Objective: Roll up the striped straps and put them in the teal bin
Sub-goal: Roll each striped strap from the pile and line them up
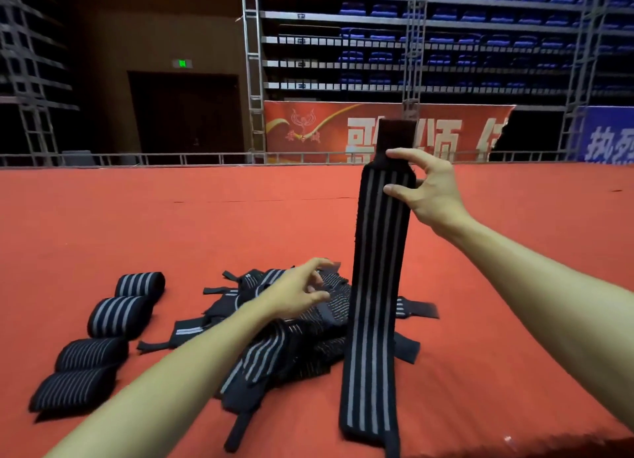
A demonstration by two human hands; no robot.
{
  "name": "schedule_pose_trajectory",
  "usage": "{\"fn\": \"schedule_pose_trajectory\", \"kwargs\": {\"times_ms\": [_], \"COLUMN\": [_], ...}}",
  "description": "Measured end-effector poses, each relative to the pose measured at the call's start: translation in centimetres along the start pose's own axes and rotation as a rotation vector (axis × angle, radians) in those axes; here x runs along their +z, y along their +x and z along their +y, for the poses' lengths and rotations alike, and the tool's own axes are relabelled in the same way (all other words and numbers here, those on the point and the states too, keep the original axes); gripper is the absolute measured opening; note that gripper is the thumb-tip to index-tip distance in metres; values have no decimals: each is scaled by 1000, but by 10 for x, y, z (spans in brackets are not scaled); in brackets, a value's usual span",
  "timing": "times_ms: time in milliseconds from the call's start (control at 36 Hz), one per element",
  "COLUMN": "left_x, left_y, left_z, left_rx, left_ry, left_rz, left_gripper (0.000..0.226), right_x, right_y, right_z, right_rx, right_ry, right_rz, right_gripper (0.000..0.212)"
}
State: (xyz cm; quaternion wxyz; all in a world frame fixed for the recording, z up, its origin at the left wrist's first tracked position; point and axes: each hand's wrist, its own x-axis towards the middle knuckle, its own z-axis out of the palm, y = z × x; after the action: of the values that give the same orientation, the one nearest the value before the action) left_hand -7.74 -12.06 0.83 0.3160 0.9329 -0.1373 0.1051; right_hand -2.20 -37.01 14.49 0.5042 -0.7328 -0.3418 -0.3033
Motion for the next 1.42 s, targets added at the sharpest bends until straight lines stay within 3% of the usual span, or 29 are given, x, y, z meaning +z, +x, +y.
{"fn": "schedule_pose_trajectory", "kwargs": {"times_ms": [167,417,639,833,972,1111,1417], "left_x": [-38,-38,-25,-24,-31,-44,-50], "left_y": [31,70,94,103,104,97,78], "left_z": [-41,-100,-138,-143,-141,-133,-122], "left_rx": [-134,-331,-388,-415,-476,-587,-652], "left_ry": [151,239,251,195,18,-198,-94], "left_rz": [36,-119,-85,92,145,69,33], "left_gripper": [42,55,51,39,44,51,57], "right_x": [20,48,66,73,74,73,77], "right_y": [0,1,-5,-9,-11,-12,-12], "right_z": [21,57,98,111,108,103,74], "right_rx": [22,22,80,107,116,122,101], "right_ry": [46,89,57,52,65,46,43], "right_rz": [-33,-94,-115,-121,-141,-142,-198], "right_gripper": [57,54,56,57,56,56,54]}}
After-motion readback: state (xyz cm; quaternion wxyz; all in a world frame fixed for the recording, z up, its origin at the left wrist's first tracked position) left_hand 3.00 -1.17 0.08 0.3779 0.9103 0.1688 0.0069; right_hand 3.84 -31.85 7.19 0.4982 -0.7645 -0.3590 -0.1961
